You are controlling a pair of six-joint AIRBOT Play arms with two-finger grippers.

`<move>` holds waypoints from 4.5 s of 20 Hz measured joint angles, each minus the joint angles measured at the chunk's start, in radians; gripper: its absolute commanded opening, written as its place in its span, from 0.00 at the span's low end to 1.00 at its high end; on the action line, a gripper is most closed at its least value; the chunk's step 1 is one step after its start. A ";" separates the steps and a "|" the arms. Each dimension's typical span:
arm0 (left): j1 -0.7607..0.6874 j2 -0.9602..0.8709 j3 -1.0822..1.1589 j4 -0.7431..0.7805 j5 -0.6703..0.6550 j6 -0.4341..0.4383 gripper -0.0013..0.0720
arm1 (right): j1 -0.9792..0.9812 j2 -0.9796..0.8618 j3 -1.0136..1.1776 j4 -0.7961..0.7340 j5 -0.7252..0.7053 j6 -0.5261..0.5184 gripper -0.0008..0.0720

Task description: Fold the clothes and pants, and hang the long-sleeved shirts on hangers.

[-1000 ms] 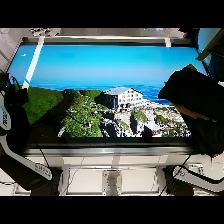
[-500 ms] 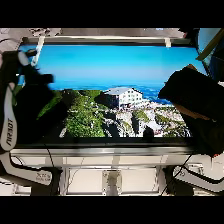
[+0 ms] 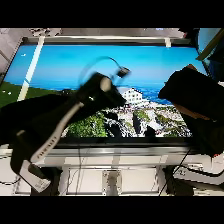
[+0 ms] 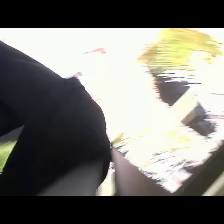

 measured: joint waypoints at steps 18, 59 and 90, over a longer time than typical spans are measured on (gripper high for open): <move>0.792 0.696 -0.791 0.552 -0.128 -0.408 0.96 | 0.134 -0.127 0.000 0.113 -0.009 -0.004 0.38; 0.812 0.640 -1.095 -0.493 0.060 0.121 0.04 | 1.233 -0.668 0.002 0.008 -0.389 -0.237 0.72; 0.923 0.903 -1.060 -0.371 0.019 0.036 0.04 | 0.973 -0.460 0.032 -0.240 -0.462 -0.004 0.02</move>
